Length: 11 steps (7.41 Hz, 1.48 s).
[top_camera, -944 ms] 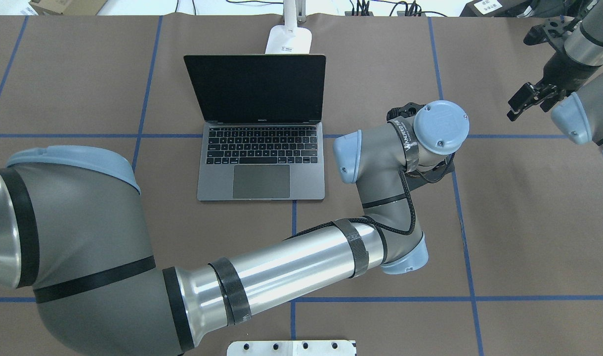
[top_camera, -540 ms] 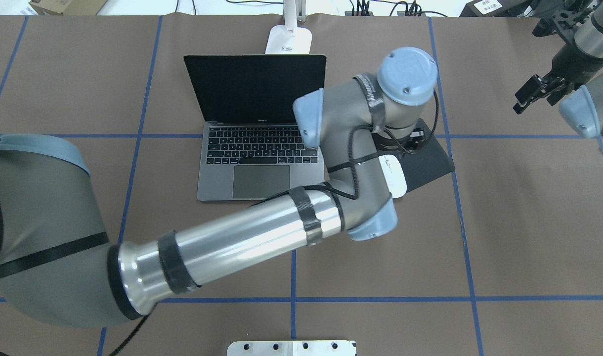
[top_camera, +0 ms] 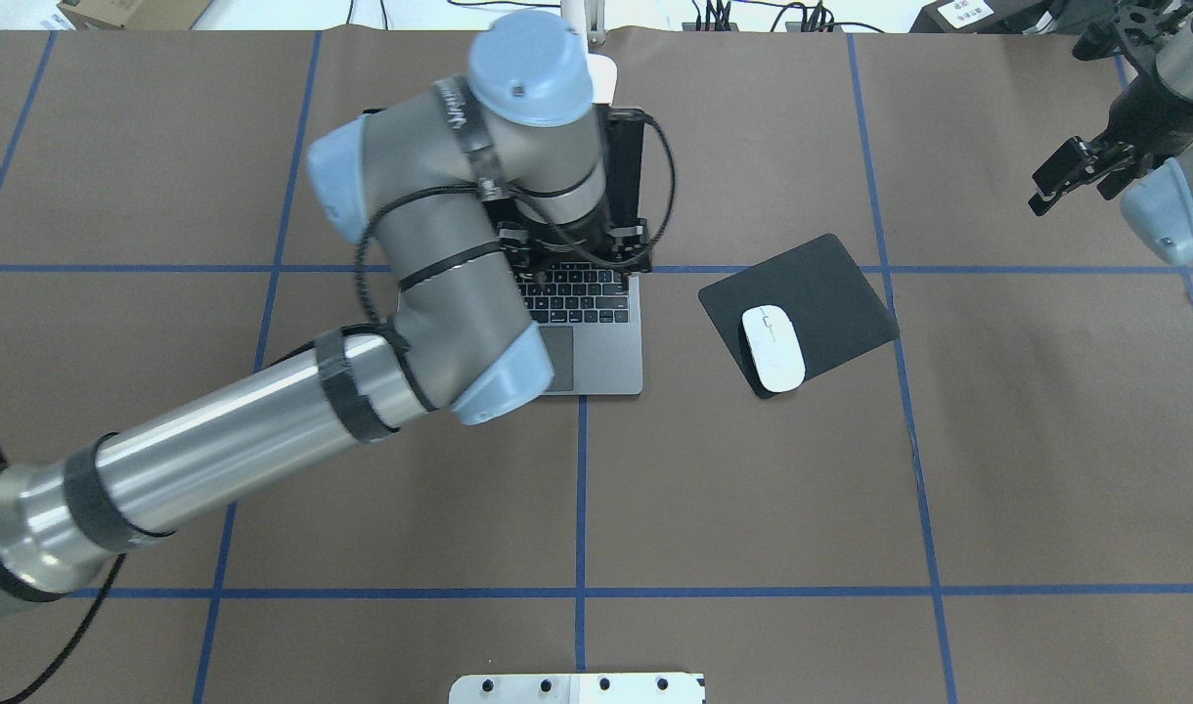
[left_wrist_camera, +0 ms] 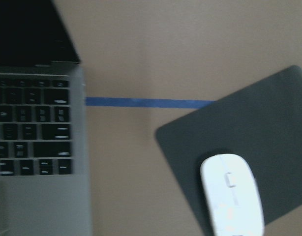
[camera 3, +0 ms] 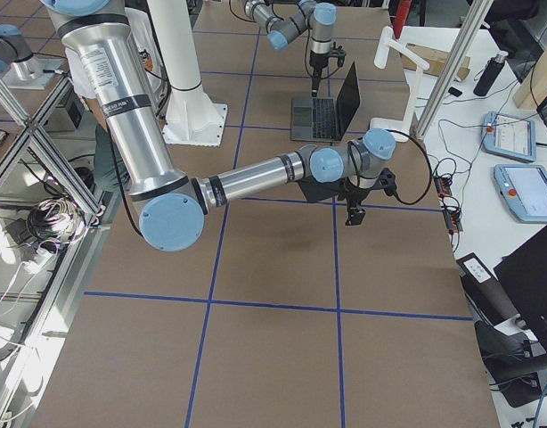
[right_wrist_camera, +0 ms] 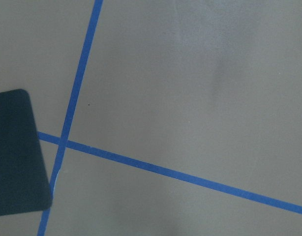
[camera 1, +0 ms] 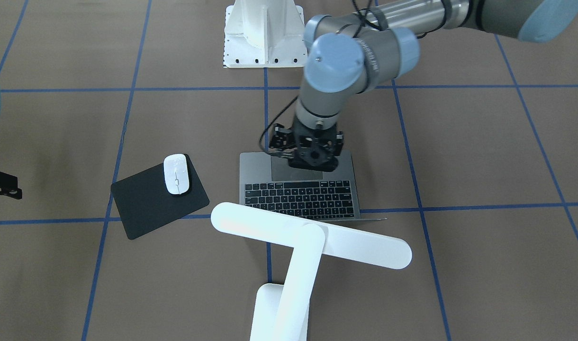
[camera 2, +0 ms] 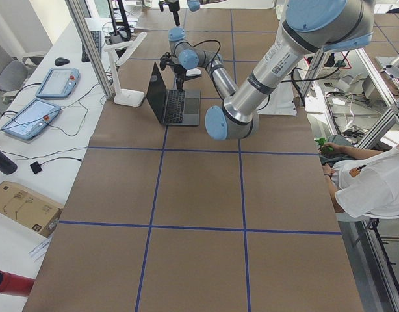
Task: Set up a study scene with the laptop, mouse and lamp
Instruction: 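Open the left gripper and withdraw it away from the mouse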
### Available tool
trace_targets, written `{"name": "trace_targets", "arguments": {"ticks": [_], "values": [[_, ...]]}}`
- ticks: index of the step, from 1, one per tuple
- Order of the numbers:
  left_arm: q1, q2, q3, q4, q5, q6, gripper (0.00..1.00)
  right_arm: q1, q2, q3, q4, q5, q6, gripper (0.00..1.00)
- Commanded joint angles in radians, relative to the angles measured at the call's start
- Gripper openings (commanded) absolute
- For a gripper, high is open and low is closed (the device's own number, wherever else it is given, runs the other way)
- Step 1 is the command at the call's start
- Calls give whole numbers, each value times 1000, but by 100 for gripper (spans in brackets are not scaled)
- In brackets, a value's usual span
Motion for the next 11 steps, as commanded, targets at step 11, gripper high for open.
{"name": "trace_targets", "arguments": {"ticks": [11], "values": [[-698, 506, 109, 9, -295, 985, 99, 152, -275, 185, 0, 6, 18, 99]]}}
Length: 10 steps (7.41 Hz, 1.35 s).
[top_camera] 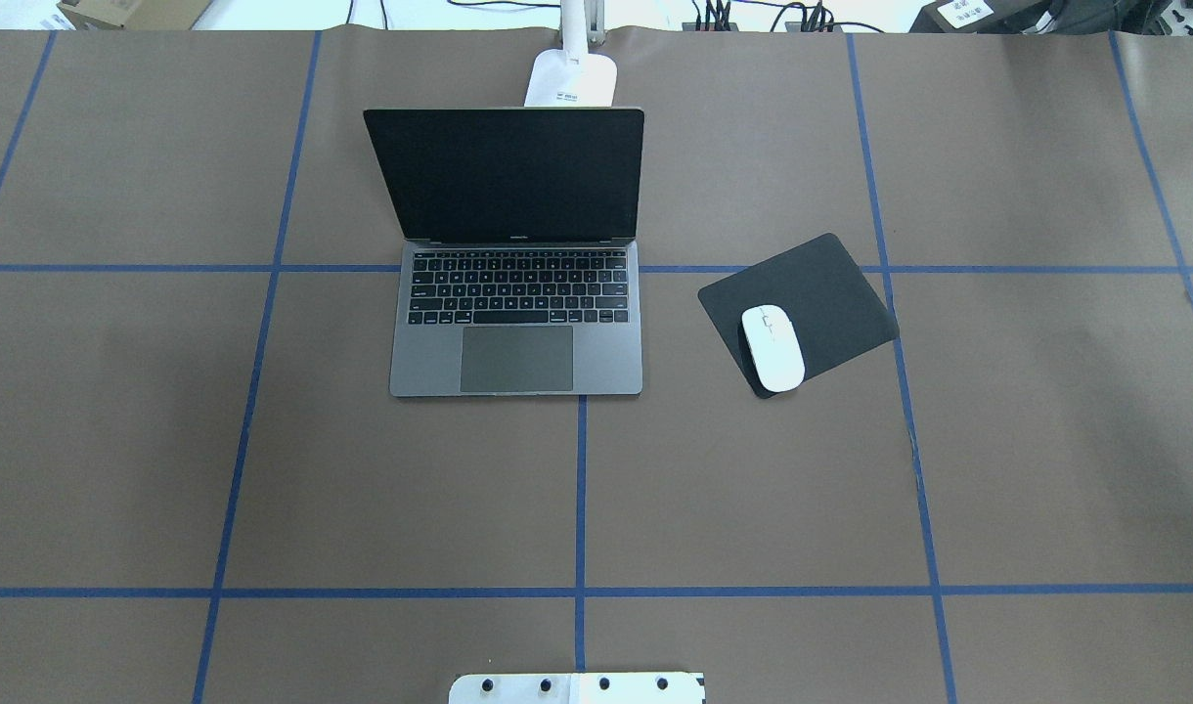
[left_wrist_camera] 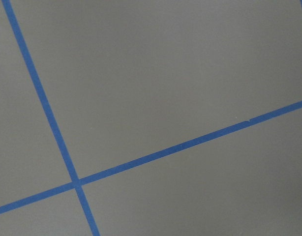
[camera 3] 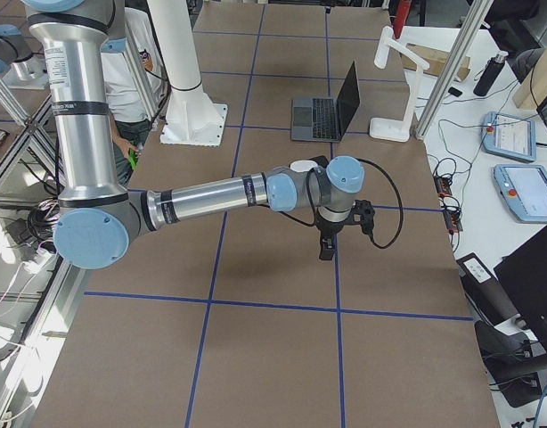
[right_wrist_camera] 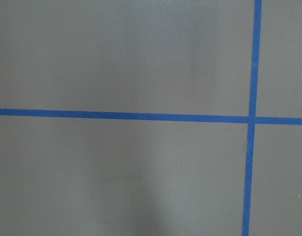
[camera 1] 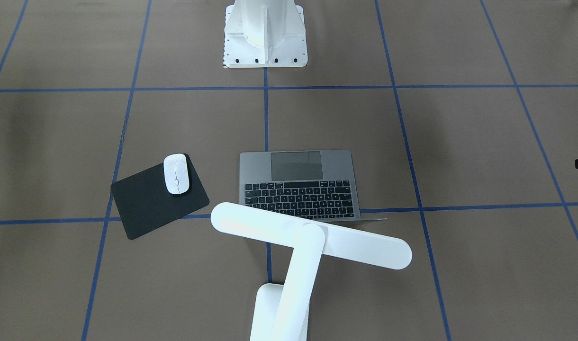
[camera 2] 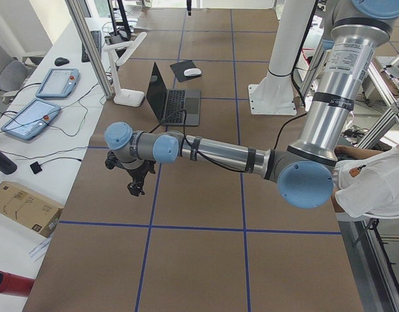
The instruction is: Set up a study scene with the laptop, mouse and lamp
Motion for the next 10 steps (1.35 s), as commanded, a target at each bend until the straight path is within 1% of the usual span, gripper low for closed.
{"name": "trace_targets", "arguments": {"ticks": [1, 3, 4, 5, 6, 7, 8, 9, 10], "values": [[-15, 8, -23, -2, 2, -23, 99, 0, 7, -8, -2, -1, 2, 99], [-12, 19, -2, -2, 3, -26, 99, 0, 7, -34, 0, -11, 1, 99], [-21, 10, -19, 0, 3, -72, 99, 0, 5, -37, 0, -15, 4, 99], [-45, 20, -26, 0, 3, -112, 99, 0, 8, -15, 0, -12, 9, 99], [-50, 33, -80, 1, 5, -114, 99, 0, 13, 1, 3, -5, 6, 99], [-47, 91, -135, -3, 5, -112, 99, 0, 1, 27, 30, 19, 4, 99], [-46, 90, -154, -2, 5, -114, 99, 0, -5, 26, 50, 75, 1, 99], [-47, 83, -157, -2, 8, -114, 99, 3, -42, 57, 56, 126, -5, 99], [-49, 106, -160, 0, 9, -118, 99, 1, -59, 67, 93, 75, -5, 99]]}}
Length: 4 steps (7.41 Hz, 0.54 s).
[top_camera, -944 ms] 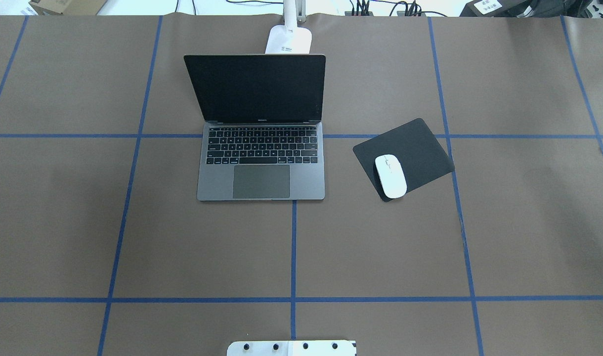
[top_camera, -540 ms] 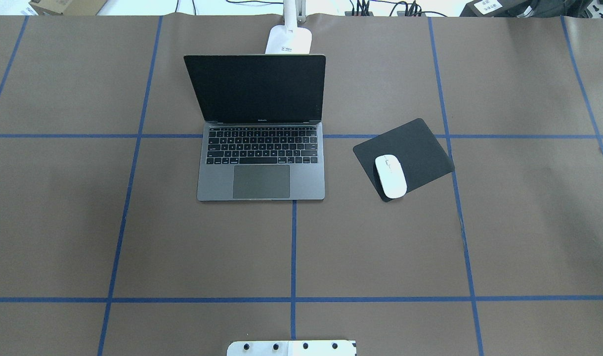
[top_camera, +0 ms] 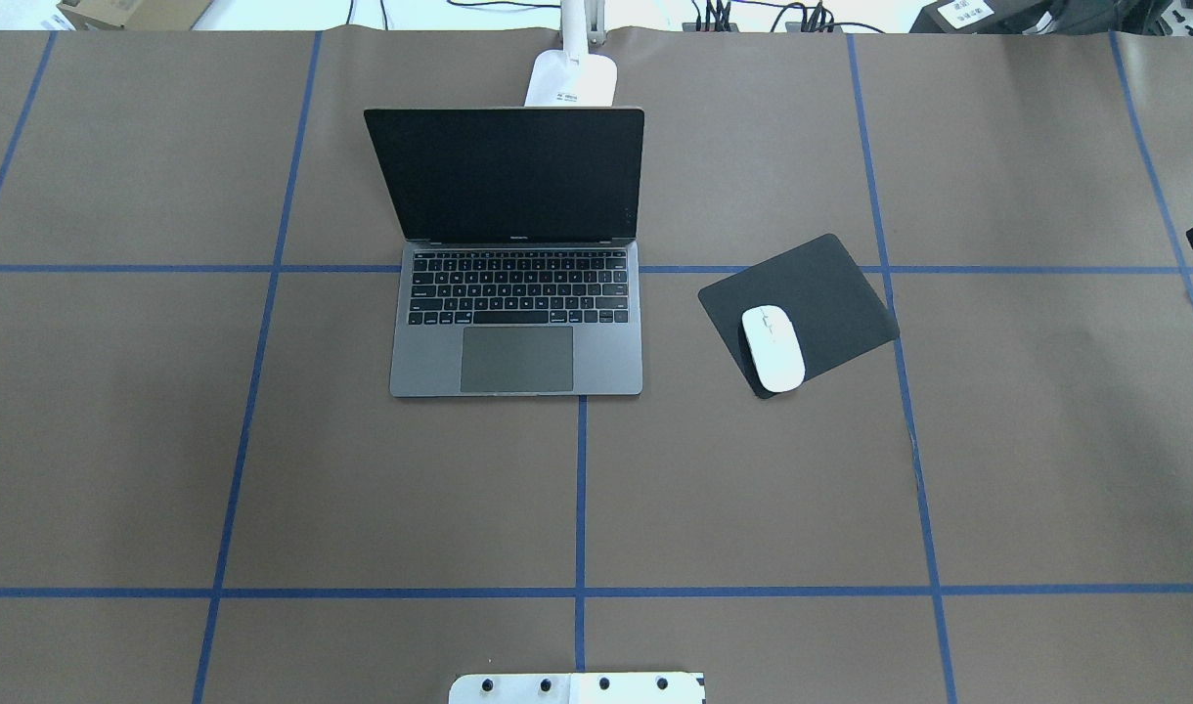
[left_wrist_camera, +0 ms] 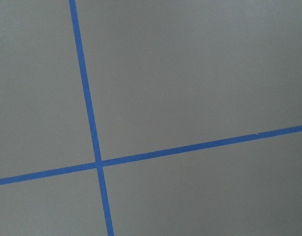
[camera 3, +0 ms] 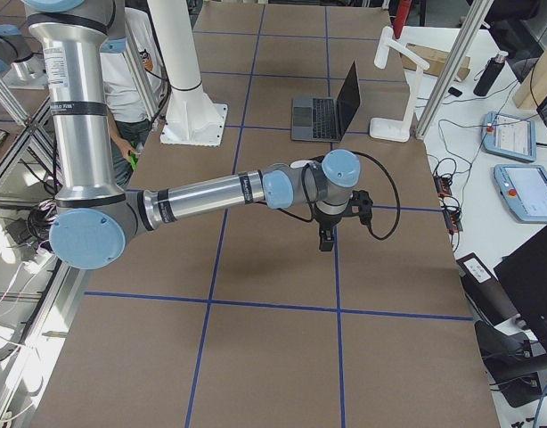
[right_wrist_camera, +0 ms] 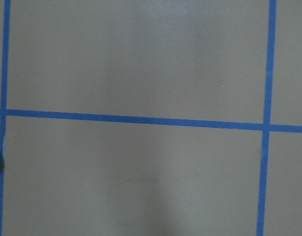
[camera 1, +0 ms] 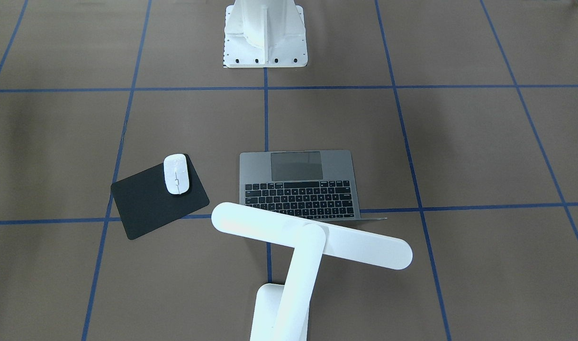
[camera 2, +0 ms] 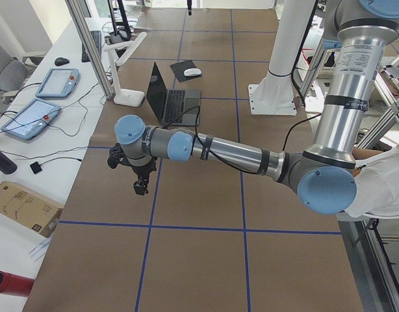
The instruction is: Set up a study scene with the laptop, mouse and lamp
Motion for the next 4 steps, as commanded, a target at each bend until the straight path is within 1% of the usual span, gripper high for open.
{"name": "trace_targets", "arguments": {"ticks": [1, 2, 3, 4], "values": [[-3, 41, -7, 0, 2, -3, 99, 0, -71, 25, 81, -34, -3, 99], [-12, 72, -11, 0, 1, -1, 99, 0, -92, 19, 131, -41, 0, 99], [-8, 68, 2, 0, 2, -3, 99, 0, -106, -1, 135, -45, 0, 99], [-9, 69, -14, 0, 1, -21, 99, 2, -123, 5, 137, -50, 0, 99]]}}
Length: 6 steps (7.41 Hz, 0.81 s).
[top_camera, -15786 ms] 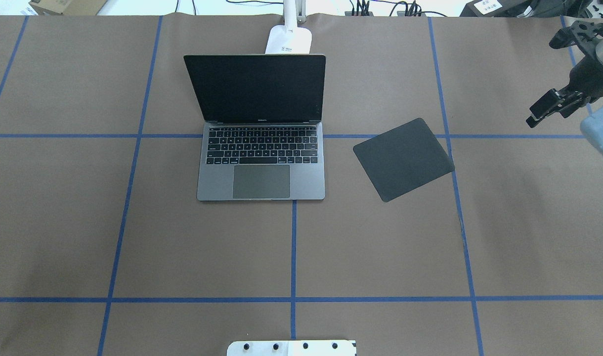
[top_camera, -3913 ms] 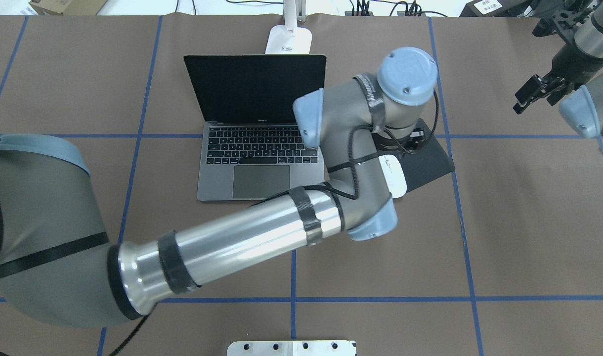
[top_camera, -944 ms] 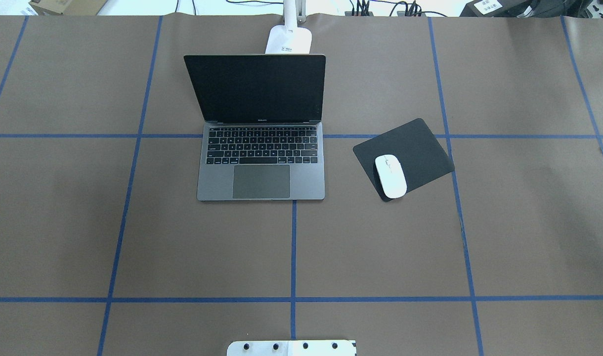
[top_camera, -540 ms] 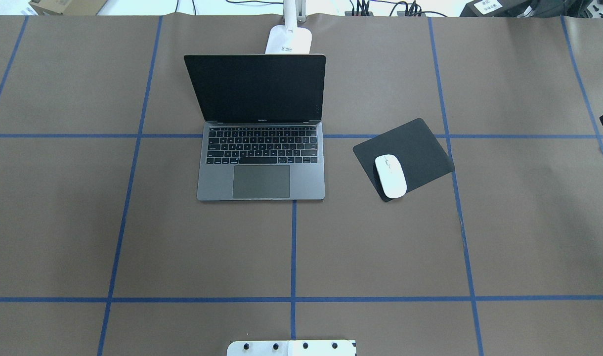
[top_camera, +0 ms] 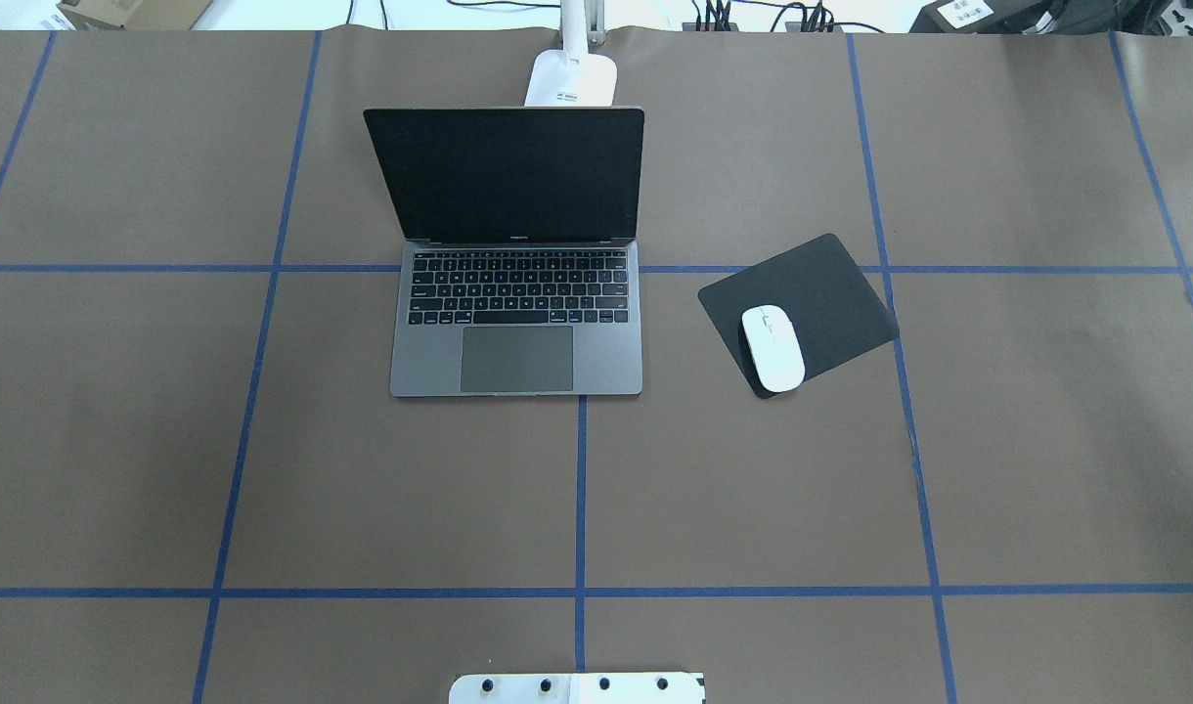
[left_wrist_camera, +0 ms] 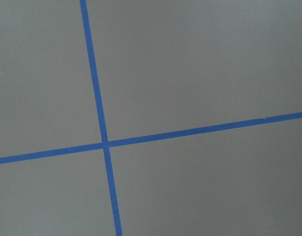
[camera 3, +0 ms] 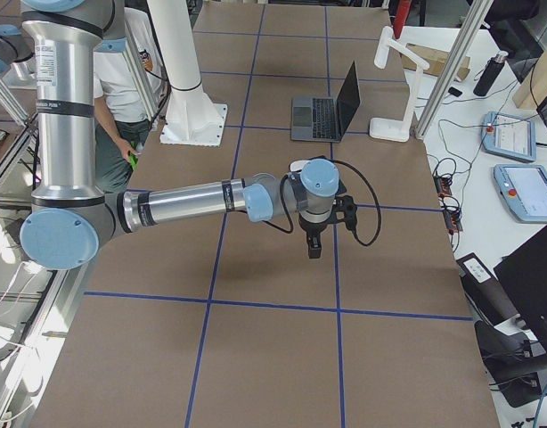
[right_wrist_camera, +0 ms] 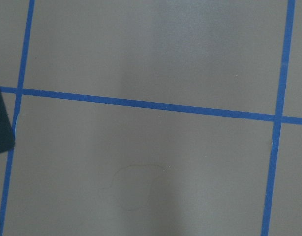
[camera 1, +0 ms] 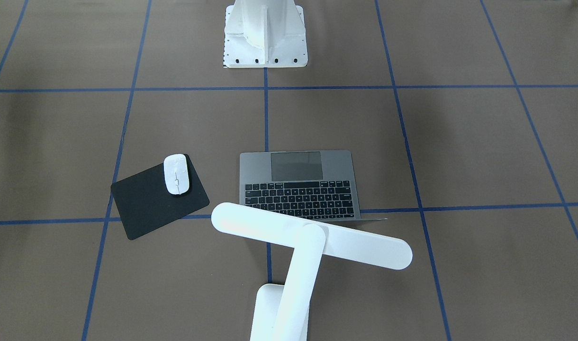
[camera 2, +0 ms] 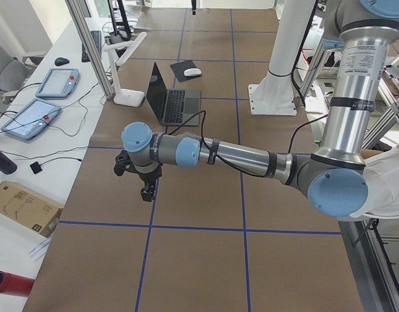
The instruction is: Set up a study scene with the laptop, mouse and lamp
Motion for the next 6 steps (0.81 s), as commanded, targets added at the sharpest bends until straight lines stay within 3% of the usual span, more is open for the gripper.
{"name": "trace_targets", "arguments": {"ticks": [1, 6], "values": [[1, 9, 7, -2, -1, -10, 99, 1, -50, -13, 12, -7, 0, 99], [1, -3, -7, -37, 67, -16, 99, 36, -57, 20, 12, -72, -3, 99]]}}
